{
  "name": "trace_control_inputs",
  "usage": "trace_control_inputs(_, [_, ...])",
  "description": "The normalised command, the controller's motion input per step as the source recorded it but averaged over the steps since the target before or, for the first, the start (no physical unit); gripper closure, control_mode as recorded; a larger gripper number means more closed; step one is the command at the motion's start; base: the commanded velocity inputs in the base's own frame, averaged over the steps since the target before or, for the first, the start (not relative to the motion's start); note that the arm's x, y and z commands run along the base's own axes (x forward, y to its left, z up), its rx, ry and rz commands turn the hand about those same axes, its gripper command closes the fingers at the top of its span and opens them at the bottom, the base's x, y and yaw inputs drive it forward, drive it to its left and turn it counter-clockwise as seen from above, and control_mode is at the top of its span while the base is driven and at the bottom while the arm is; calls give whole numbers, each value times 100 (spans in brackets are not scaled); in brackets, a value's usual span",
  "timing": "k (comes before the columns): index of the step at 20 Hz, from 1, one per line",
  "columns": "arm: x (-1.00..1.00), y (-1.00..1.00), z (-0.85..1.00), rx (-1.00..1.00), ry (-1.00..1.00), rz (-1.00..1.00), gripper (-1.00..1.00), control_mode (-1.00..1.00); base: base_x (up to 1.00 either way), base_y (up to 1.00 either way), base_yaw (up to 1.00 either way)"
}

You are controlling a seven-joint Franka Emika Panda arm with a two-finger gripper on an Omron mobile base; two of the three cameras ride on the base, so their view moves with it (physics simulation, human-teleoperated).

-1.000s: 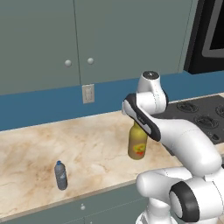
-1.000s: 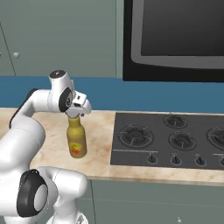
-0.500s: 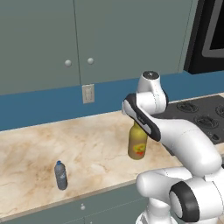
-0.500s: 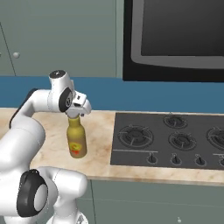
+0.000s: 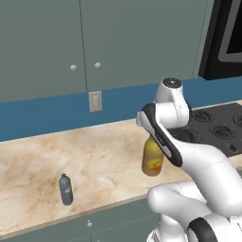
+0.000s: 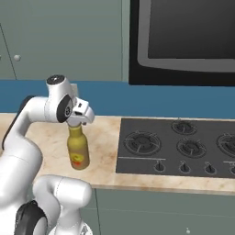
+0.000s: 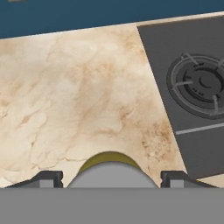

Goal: Place the drinks on the dining counter in a tight cluster.

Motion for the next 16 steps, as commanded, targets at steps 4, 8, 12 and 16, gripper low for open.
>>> trace_control_inputs(4, [-39,-1,45,0,-1,0,100,-100,0,0,0])
trace_control_inputs(8, [-20,0,72,0,0,0,100,-100,0,0,0])
trace_control_inputs(12, [-24,0,80,0,0,0,100,-100,0,0,0])
trace_control_inputs(16, [-36,0,73,0,0,0,100,-100,0,0,0])
